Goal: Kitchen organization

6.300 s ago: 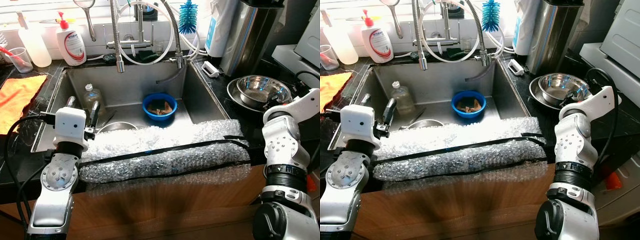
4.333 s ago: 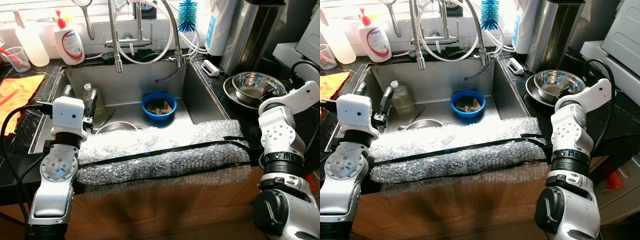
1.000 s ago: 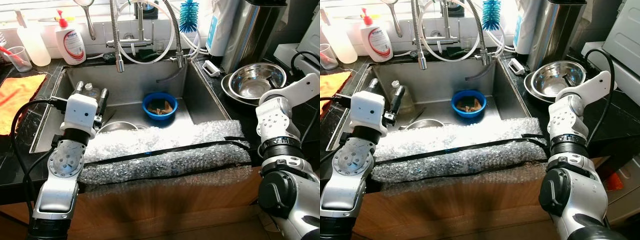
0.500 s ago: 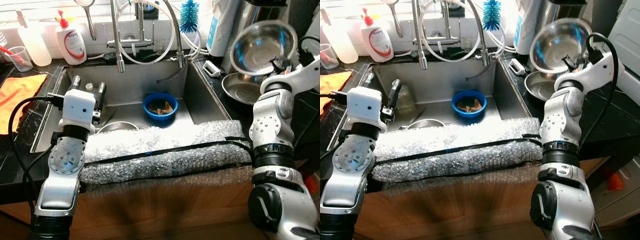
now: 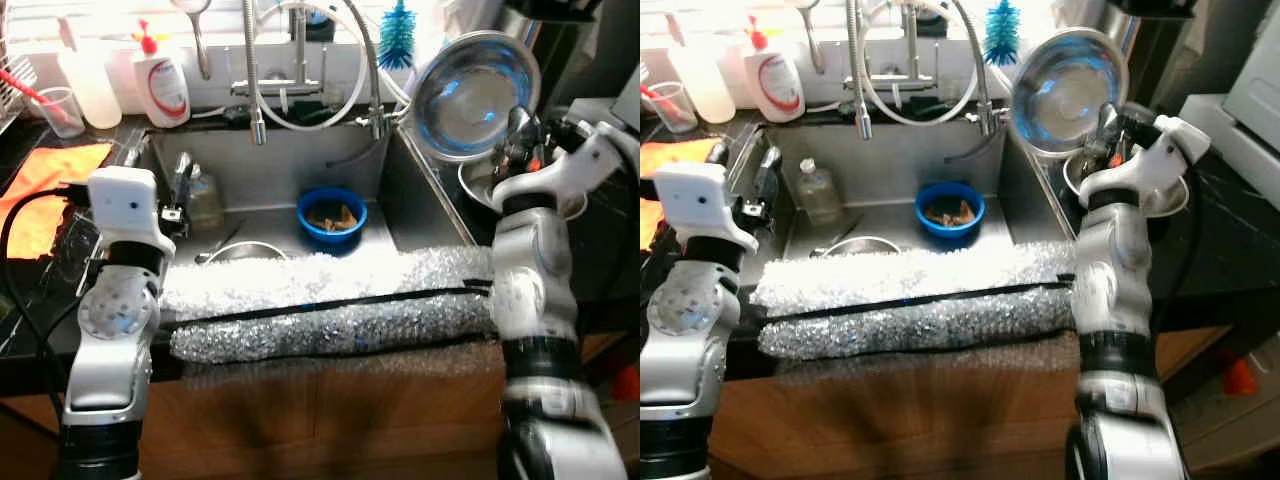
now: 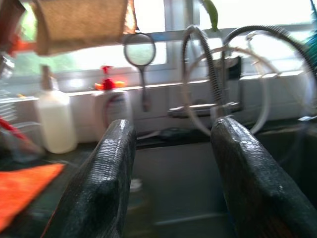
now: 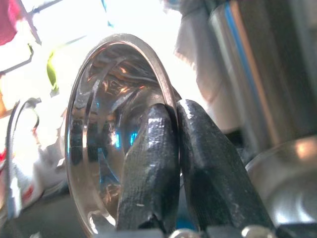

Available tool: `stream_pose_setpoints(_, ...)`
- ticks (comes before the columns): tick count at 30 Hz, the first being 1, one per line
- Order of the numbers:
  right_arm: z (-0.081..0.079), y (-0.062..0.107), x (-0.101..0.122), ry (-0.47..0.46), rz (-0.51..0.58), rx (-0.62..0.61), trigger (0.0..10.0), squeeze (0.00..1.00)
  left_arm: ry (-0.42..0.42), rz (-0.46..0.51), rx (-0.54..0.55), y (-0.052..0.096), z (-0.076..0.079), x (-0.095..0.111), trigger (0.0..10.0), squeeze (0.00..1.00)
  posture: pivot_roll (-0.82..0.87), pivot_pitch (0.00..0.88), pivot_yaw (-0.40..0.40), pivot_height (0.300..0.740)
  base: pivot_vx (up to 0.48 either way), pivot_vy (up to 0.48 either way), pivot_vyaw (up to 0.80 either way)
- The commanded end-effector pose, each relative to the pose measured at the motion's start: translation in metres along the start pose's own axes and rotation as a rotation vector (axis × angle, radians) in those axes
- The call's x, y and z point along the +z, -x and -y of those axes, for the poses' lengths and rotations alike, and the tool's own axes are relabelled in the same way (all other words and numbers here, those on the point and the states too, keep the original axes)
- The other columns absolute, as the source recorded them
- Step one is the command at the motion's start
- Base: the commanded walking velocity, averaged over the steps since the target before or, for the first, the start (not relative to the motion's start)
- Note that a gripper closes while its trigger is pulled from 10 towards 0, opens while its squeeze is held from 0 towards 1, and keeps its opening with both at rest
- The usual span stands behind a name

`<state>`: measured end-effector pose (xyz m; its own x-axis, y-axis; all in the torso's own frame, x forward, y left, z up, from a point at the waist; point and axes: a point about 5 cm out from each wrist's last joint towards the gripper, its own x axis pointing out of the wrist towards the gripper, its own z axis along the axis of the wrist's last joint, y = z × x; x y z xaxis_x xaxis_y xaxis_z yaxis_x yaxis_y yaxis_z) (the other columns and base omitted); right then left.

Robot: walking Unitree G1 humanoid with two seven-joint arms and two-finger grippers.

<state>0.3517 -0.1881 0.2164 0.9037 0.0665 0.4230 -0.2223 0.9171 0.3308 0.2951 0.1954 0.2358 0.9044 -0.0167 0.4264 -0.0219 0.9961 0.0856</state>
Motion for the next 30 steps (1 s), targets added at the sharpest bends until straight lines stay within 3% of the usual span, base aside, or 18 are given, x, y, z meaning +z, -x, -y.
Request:
stream_pose_setpoints(1,-0.013,-0.002,0.016,-0.017,0.065,0.107,10.0,0.0,0.041,0.036,-0.03,-0.004,0.004,0.011,10.0,0.0,0.07,0.043,-0.019,0.74,0.0,0.0,0.0)
stream_pose_setpoints(8,-0.019,0.004,0.014,-0.042,0.072,0.178,10.0,0.0,0.081,0.033,-0.074,-0.005,0.012,0.013,10.0,0.0,0.07,0.049,-0.019,0.74,0.0,0.0,0.0)
stream_pose_setpoints(12,-0.024,0.007,0.015,-0.06,0.082,0.237,10.0,0.0,0.149,0.026,-0.097,-0.007,0.014,0.016,10.0,0.0,0.07,0.052,-0.02,0.74,0.0,0.0,0.0)
stream_pose_setpoints(22,-0.032,0.022,-0.003,-0.054,-0.022,0.408,10.0,0.0,0.221,-0.005,-0.221,-0.001,0.029,0.016,10.0,0.0,0.07,0.058,-0.021,0.74,0.0,0.0,0.0)
stream_pose_setpoints(30,-0.035,0.023,-0.007,-0.02,-0.049,0.418,10.0,0.0,0.312,0.018,-0.398,0.005,0.047,0.03,10.0,0.0,0.07,0.06,-0.025,0.74,0.0,0.0,0.0)
